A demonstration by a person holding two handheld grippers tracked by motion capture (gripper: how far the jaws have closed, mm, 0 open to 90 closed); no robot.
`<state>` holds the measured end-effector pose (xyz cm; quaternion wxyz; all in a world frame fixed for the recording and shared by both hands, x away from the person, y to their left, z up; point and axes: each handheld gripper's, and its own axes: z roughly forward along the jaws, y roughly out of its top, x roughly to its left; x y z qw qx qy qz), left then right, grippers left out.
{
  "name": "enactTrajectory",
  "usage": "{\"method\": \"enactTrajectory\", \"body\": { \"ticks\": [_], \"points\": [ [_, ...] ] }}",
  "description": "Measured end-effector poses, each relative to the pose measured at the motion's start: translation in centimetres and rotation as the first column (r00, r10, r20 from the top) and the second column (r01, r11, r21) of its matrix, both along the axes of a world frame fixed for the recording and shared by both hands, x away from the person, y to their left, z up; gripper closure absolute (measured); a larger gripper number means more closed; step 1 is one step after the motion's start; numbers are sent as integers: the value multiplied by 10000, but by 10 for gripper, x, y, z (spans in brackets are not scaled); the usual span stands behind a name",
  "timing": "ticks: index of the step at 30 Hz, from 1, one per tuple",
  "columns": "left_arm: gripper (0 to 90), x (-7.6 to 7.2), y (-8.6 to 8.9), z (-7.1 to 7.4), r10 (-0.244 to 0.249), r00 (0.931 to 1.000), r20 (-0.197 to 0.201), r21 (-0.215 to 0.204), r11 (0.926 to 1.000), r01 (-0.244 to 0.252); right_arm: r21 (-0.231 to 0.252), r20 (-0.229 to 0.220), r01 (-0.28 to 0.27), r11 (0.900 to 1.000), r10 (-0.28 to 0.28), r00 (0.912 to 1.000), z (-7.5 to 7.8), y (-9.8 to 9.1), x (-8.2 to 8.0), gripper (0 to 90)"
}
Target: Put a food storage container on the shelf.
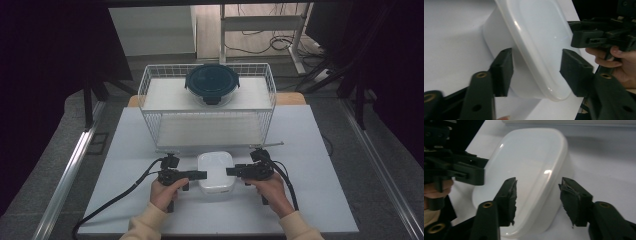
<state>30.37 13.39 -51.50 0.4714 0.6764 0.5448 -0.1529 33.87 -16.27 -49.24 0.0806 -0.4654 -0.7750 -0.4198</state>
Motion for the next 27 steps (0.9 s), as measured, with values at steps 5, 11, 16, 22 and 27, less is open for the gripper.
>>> {"method": "enactTrajectory", "body": {
  "ticks": [5,11,16,22,27],
  "points": [
    [609,-3,3,5,74,9997,211,187,9998,-77,76,-323,24,10000,-22,9995,3,-4,-1,589],
    [680,-7,4,10,26,9993,365,207,9998,-33,364,-495,156,9992,-138,9987,6,-10,-6,665],
    [729,-12,5,14,-87,9987,500,147,9999,79,610,-416,365,9975,-340,9986,9,-14,-10,724],
    [801,-17,7,21,-156,9966,805,168,9998,143,726,-250,350,9967,-333,9991,14,-18,-15,778],
    [802,-22,9,26,-184,9950,979,133,9998,171,812,-18,273,9963,-272,9996,20,-18,-20,782]
  ]
}}
